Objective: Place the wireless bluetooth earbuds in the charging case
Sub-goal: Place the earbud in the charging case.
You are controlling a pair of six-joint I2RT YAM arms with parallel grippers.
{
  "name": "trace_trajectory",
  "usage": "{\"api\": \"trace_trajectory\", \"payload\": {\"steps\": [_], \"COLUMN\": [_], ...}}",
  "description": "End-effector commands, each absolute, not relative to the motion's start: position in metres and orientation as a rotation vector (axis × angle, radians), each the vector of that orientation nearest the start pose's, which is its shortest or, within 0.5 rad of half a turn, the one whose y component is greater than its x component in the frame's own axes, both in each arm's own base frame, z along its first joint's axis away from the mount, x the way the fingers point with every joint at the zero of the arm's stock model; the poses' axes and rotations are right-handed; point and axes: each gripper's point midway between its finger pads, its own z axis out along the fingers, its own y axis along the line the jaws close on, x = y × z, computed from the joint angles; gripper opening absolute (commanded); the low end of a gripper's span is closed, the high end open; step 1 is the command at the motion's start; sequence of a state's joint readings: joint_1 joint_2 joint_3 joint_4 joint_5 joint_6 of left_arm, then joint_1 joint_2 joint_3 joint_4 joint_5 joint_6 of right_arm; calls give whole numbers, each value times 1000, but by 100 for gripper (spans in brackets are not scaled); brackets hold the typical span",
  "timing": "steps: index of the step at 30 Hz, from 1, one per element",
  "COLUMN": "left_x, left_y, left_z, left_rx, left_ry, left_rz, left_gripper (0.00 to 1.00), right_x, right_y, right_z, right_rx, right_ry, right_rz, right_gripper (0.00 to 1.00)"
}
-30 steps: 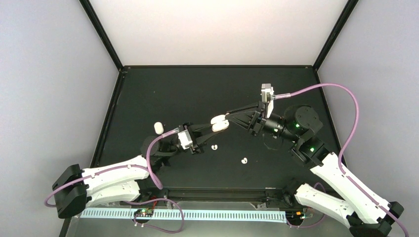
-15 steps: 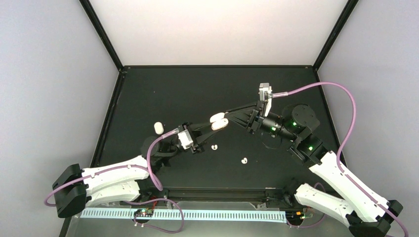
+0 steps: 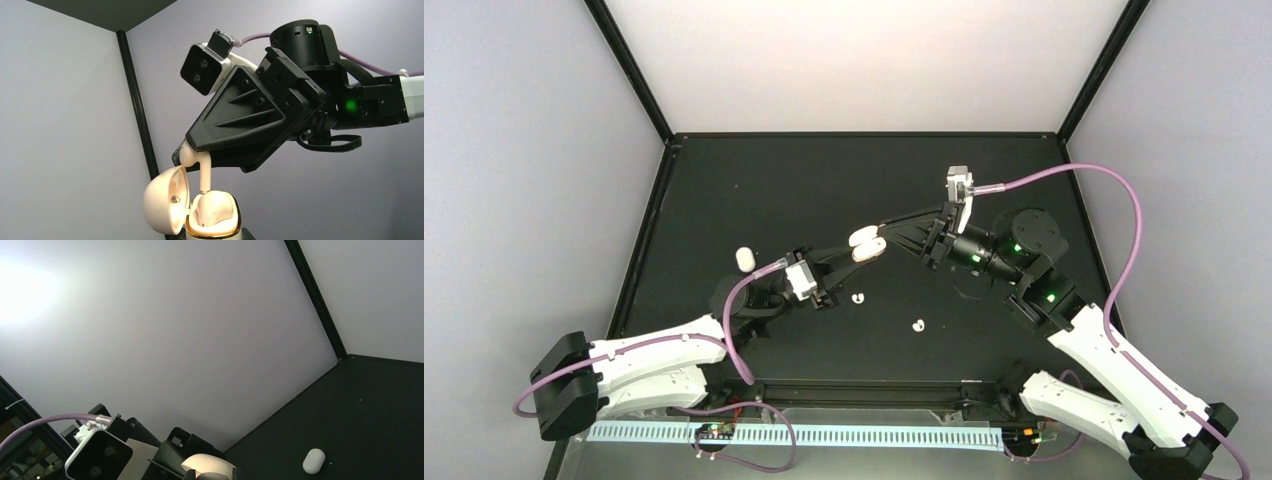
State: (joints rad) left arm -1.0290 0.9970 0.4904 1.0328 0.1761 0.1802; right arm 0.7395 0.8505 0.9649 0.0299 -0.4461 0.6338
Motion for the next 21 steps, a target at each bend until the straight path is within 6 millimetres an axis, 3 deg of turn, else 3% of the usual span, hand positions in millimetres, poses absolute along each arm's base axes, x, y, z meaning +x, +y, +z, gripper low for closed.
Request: {"api": "trace_trajectory", "payload": {"steps": [1,13,21], "left_x": [139,146,153], "left_y": [-292,-292,-294], "left_z": [427,432,424], "left_rx": [692,657,644], "left_ry": [711,750,795], "left_rz": [-860,-874,-863], "left_gripper": [2,2,2], "right_x": [181,184,185], "right_y": [265,266,259], "right_z": [429,421,430], "right_rx": [-491,-506,-470], "right_ry": [1571,1600,1574], "right_rz": [1402,1372,1349], "right_gripper": [10,10,11]}}
